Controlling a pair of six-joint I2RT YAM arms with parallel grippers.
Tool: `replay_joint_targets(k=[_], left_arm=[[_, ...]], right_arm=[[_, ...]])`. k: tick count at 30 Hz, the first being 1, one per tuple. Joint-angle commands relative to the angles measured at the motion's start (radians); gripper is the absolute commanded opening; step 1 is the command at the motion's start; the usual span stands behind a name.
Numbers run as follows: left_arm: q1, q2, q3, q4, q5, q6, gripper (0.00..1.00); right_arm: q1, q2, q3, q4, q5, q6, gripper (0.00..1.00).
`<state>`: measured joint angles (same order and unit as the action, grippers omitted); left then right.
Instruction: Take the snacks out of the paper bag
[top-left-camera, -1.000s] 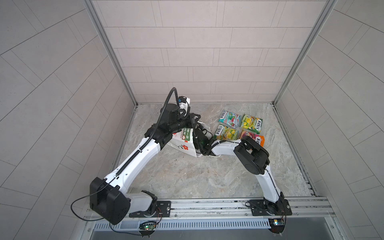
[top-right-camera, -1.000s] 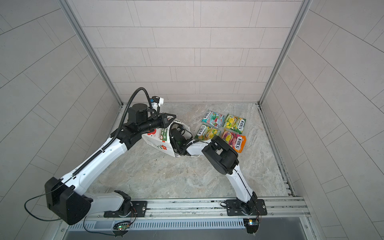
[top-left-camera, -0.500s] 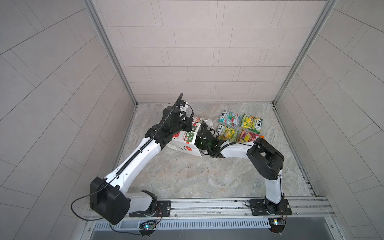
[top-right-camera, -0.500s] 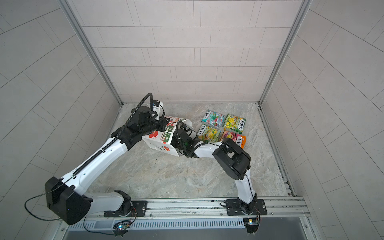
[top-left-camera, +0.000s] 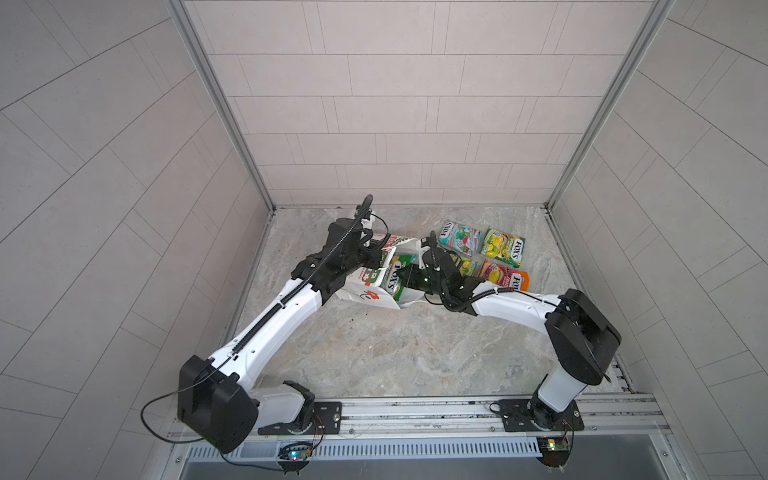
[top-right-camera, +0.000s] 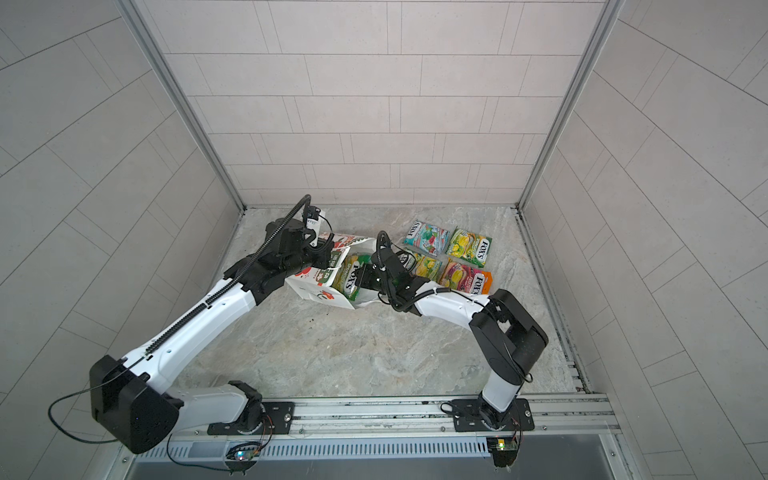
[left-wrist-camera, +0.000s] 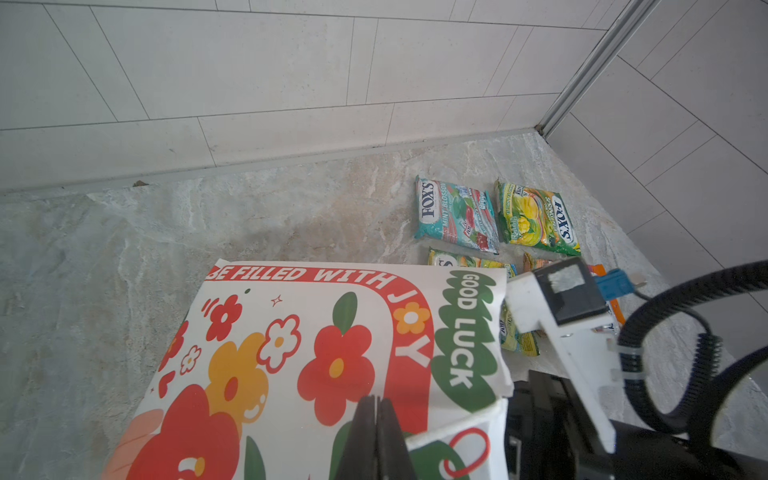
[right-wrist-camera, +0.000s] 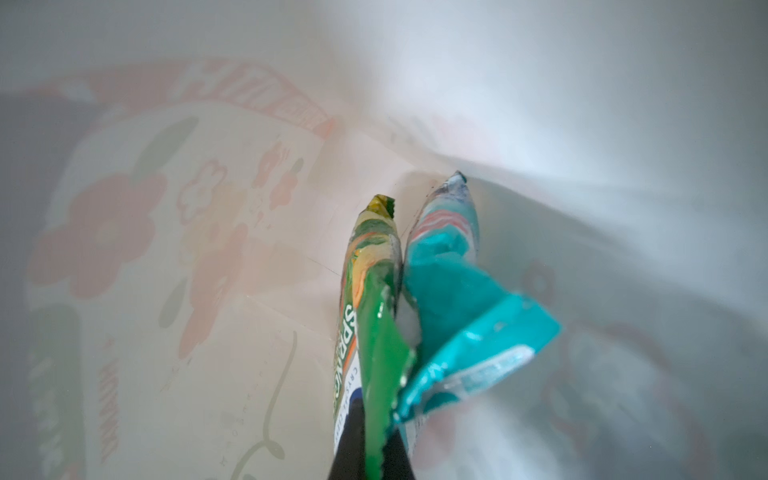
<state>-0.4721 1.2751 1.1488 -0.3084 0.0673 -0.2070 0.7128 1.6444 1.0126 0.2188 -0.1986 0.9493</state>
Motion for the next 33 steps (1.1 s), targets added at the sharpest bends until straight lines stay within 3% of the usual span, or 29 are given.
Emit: replay_joint_targets(k=[1, 7, 12, 17, 22, 25, 30, 33], left_arm=[[0.0, -0.035, -0.018, -0.024, -0.063, 0.027, 0.0], [0.001, -0.04, -0.017, -0.021, -0.042, 0.029, 0.0], [0.003, -0.046, -0.021, -0.021, -0.053, 0.029, 0.0], [0.003, -0.046, -0.02, -0.014, -0.009, 0.016, 0.0], [0.004, -0.044, -0.027, 0.007, 0.035, -0.02, 0.0], [0.006, -0.046, -0.034, 0.027, 0.062, -0.047, 0.0], [0.01, -0.04, -0.036, 0.049, 0.106, -0.089, 0.0], [0.019, -0.042, -0.049, 0.085, 0.147, -0.12, 0.0]], right_arm=[[-0.019, -0.074, -0.028, -0.015, -0.051, -0.023, 0.0], [-0.039, -0.069, -0.074, -0.051, -0.11, -0.02, 0.0], [-0.039, -0.084, -0.081, -0.135, -0.04, -0.045, 0.0], [-0.039, -0.101, -0.076, -0.232, 0.018, -0.085, 0.29], [-0.039, -0.13, -0.083, -0.272, 0.046, -0.113, 0.33], [-0.039, -0.118, -0.082, -0.26, -0.009, -0.114, 0.34], [-0.025, -0.034, -0.094, -0.08, -0.195, -0.065, 0.35], [0.001, 0.015, -0.085, -0.005, -0.222, -0.046, 0.36]])
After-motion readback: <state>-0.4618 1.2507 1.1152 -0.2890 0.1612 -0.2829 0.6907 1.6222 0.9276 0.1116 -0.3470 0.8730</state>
